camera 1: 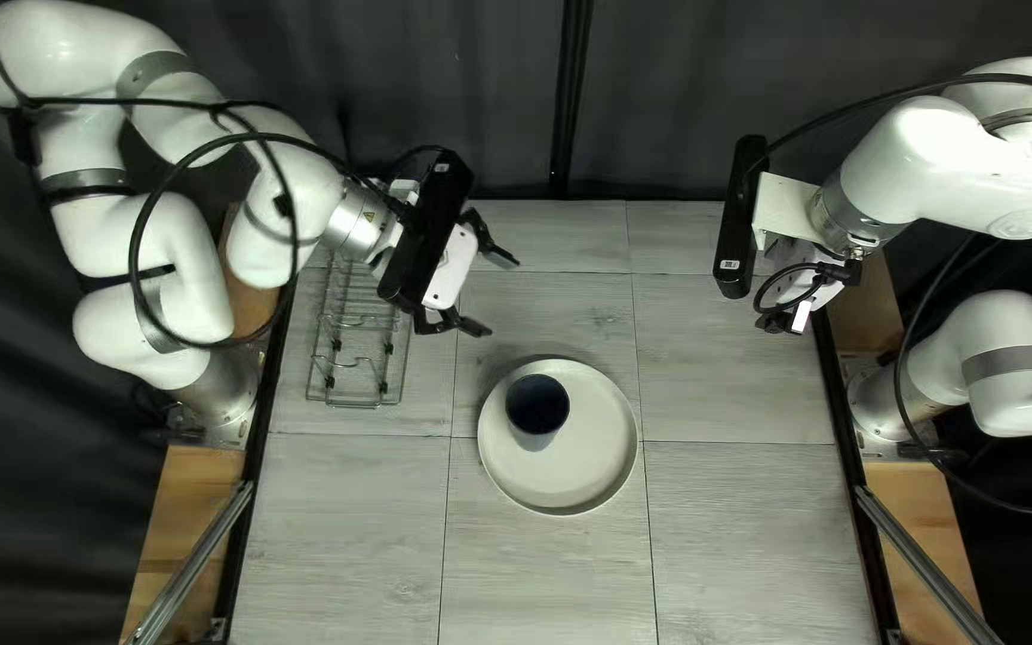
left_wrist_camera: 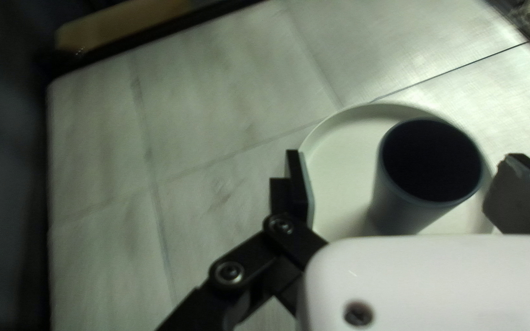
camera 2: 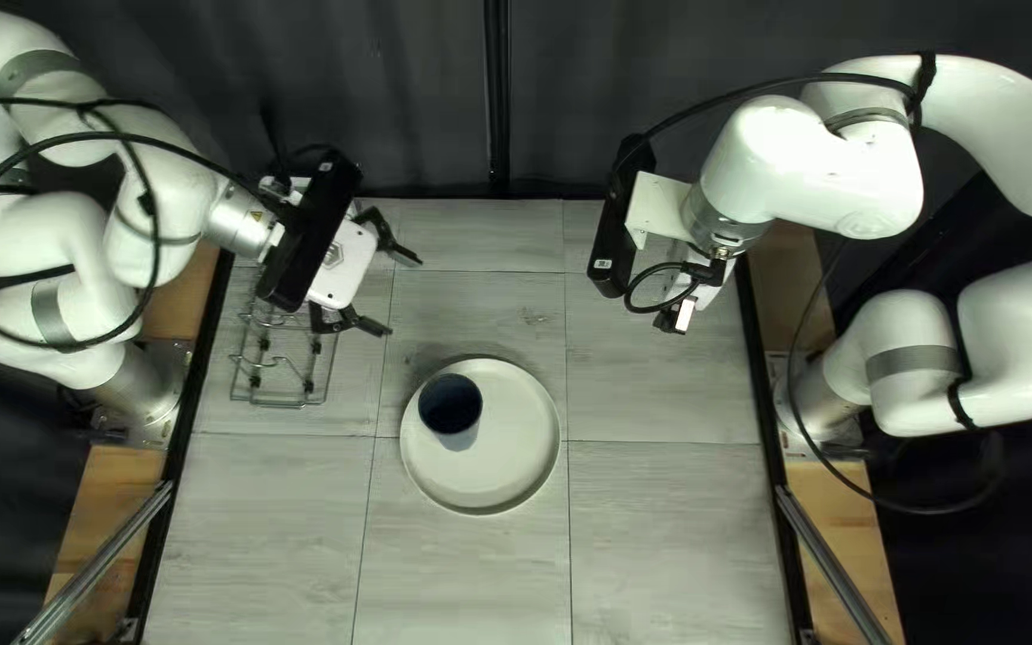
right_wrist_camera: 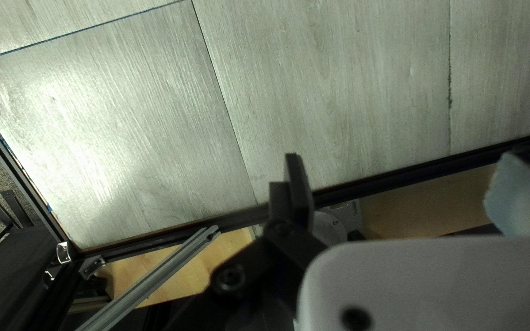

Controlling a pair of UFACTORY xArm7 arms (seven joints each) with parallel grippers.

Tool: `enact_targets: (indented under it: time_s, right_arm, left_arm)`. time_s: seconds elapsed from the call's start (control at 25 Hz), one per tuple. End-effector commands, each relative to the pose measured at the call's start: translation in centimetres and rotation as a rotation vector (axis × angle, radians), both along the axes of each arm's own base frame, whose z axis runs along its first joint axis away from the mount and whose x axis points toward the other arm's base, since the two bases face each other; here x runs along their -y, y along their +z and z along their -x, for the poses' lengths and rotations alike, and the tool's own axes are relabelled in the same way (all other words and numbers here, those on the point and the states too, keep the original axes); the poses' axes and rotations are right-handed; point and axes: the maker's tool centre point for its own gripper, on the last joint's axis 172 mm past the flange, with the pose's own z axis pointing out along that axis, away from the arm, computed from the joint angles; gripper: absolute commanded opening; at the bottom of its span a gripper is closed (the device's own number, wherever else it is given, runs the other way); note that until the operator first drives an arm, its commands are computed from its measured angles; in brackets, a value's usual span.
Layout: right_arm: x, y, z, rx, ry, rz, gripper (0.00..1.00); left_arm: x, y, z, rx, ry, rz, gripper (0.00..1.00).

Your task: Pick up and place plate onto table. Place down one fork to the left of the plate. Place spoon and knife to the right of the plate. Place cup above the knife and spoon

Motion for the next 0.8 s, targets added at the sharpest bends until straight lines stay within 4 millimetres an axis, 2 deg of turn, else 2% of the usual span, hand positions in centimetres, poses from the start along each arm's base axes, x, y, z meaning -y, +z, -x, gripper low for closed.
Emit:
enact_targets:
  time_s: [0.04, 0.32, 0.44, 0.64, 0.8]
  right_arm:
    - [0.0, 0.0, 0.0, 0.0, 0.0, 0.0, 1.0]
    - [0.0, 0.0, 0.0, 0.0, 0.0, 0.0, 1.0]
    - [0.0, 0.0, 0.0, 0.0, 0.0, 0.0, 1.0]
    - [0.0, 0.0, 0.0, 0.0, 0.0, 0.0, 1.0]
    - [0.0, 0.0, 0.0, 0.0, 0.0, 0.0, 1.0]
  left_arm:
    - [3.4, -0.1, -0.6, 0.055, -0.139, 0.116, 1.0]
    - [3.5, 0.6, -0.9, 0.055, -0.065, 0.019, 1.0]
    - [3.7, 1.8, -0.6, 0.062, 0.008, -0.066, 1.0]
    - [3.3, 5.1, 1.2, 0.048, 0.207, -0.291, 1.0]
    - [4.0, 7.2, 1.9, 0.047, 0.329, -0.473, 1.0]
